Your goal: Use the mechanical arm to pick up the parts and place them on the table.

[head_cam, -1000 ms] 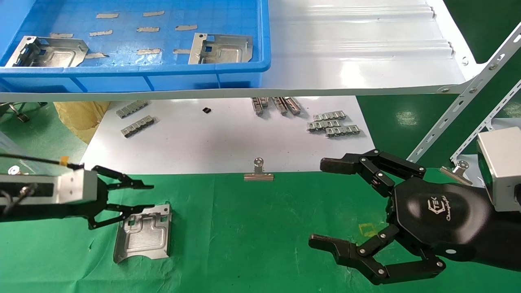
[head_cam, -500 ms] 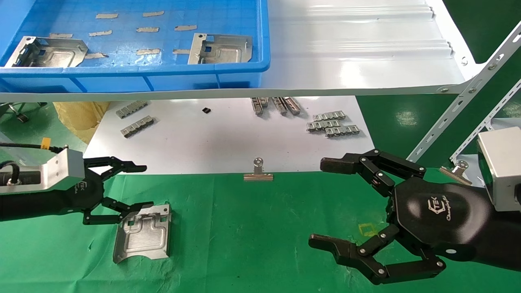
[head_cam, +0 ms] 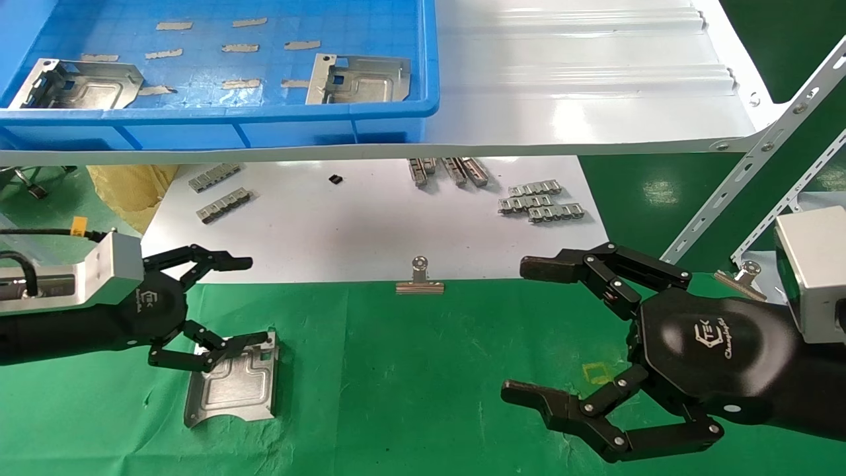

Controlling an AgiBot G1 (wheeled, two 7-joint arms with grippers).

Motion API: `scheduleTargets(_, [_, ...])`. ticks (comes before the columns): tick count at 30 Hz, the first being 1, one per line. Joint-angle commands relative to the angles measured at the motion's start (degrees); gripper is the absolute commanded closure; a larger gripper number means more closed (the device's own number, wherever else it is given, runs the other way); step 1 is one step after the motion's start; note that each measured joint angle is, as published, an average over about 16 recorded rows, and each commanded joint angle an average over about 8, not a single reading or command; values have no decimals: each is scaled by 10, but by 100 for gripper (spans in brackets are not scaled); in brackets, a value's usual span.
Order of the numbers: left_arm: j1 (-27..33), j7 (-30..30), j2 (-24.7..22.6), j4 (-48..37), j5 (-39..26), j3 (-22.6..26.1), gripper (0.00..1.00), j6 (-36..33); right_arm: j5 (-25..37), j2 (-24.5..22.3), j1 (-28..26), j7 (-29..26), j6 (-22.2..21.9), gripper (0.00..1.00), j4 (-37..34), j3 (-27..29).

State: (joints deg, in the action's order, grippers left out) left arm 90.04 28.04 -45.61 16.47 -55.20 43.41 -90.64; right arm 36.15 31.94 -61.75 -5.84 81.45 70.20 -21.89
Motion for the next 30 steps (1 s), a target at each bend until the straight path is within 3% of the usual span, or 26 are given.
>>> scheduleTargets(1, [-12, -16, 4, 24, 6, -11, 0, 2, 0, 0, 0, 0, 0, 0, 0, 0])
scheduleTargets(30, [-185, -252, 69, 371, 87, -178, 0, 32, 0, 0, 0, 0, 0, 0, 0, 0])
